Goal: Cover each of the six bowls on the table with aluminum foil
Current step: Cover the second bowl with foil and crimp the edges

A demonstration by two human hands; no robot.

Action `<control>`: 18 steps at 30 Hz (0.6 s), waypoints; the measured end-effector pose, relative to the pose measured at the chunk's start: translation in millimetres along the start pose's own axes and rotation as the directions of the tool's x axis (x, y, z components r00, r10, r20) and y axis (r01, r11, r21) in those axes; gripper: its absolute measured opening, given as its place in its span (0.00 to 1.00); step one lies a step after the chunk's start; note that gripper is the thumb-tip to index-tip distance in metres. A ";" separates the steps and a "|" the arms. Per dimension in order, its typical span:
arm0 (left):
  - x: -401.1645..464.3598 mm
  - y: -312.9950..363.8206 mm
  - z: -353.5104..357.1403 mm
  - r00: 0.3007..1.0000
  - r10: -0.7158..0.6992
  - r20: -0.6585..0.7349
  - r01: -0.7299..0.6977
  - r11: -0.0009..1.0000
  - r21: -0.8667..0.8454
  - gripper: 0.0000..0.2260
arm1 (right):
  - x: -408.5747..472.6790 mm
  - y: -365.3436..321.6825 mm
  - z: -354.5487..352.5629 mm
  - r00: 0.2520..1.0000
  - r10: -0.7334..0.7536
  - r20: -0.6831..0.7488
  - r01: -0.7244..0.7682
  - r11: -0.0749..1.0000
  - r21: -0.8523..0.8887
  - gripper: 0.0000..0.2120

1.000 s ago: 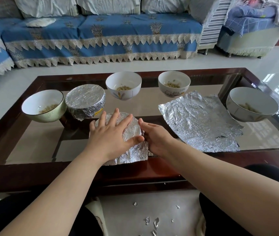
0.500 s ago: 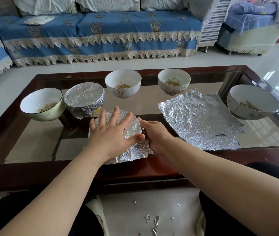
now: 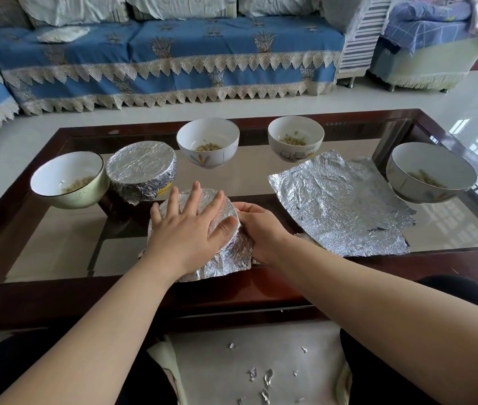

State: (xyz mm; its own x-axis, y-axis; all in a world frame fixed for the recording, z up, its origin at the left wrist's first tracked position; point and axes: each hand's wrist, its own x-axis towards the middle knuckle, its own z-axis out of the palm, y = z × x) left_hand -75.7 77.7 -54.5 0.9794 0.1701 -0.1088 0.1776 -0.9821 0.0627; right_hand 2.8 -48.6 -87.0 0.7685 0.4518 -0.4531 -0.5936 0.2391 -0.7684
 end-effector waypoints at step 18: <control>-2.9 8.0 -7.6 0.998 -0.056 0.007 0.056 0.998 -0.032 0.33 | -8.0 -5.1 -11.8 0.944 -0.330 -0.024 0.273 0.817 -0.509 0.13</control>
State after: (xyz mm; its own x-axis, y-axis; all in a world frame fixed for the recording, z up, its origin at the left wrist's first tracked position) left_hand -76.4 70.0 -46.1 0.9674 0.2239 -0.1187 0.2349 -0.9680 0.0882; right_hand 2.4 -63.5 -84.8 0.9268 0.3270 -0.1845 -0.1534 -0.1185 -0.9810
